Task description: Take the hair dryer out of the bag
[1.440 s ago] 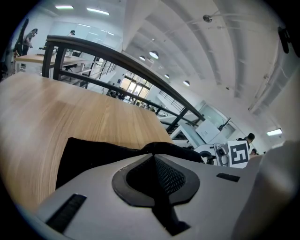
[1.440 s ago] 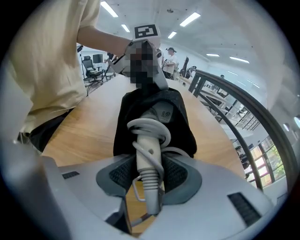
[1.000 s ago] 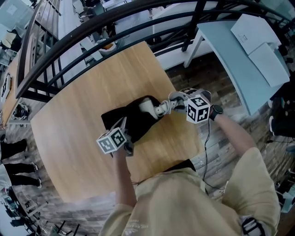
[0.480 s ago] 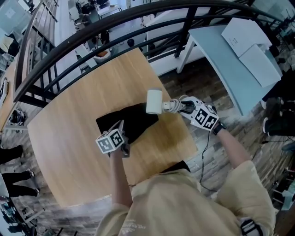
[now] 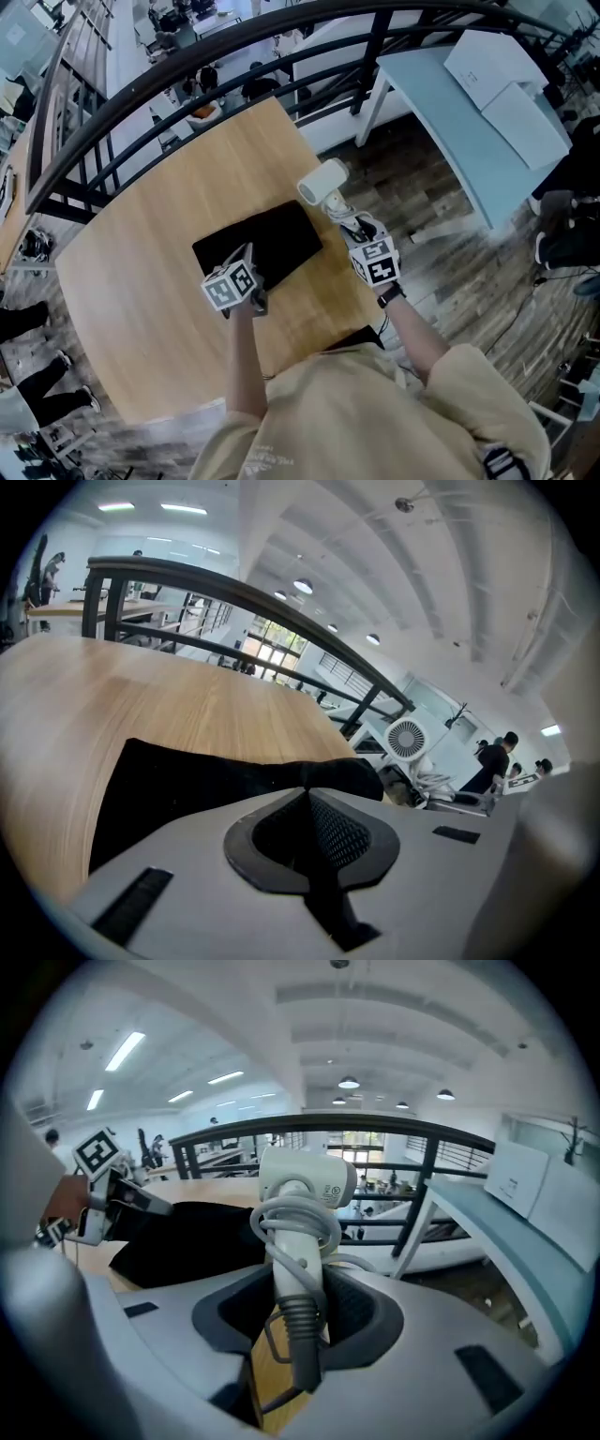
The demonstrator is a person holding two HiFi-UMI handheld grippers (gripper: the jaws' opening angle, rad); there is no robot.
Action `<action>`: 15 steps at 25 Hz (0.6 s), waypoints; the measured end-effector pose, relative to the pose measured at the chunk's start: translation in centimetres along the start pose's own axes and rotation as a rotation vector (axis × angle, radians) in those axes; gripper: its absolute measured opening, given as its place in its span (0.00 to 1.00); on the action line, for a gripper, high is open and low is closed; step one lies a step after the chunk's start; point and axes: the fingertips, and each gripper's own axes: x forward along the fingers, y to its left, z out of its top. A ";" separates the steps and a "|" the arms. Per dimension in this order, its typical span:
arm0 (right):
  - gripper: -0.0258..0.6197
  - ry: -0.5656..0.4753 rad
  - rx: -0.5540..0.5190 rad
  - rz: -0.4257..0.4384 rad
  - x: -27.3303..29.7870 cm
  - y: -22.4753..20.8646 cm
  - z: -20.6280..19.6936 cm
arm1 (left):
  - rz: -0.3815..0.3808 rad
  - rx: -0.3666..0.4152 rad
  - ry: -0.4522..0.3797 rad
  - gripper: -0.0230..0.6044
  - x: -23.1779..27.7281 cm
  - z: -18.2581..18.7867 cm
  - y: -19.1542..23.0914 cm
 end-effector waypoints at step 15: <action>0.27 0.124 0.168 -0.172 3.8 2.5 -6.5 | -0.024 0.063 0.021 0.07 1.5 -1.1 0.2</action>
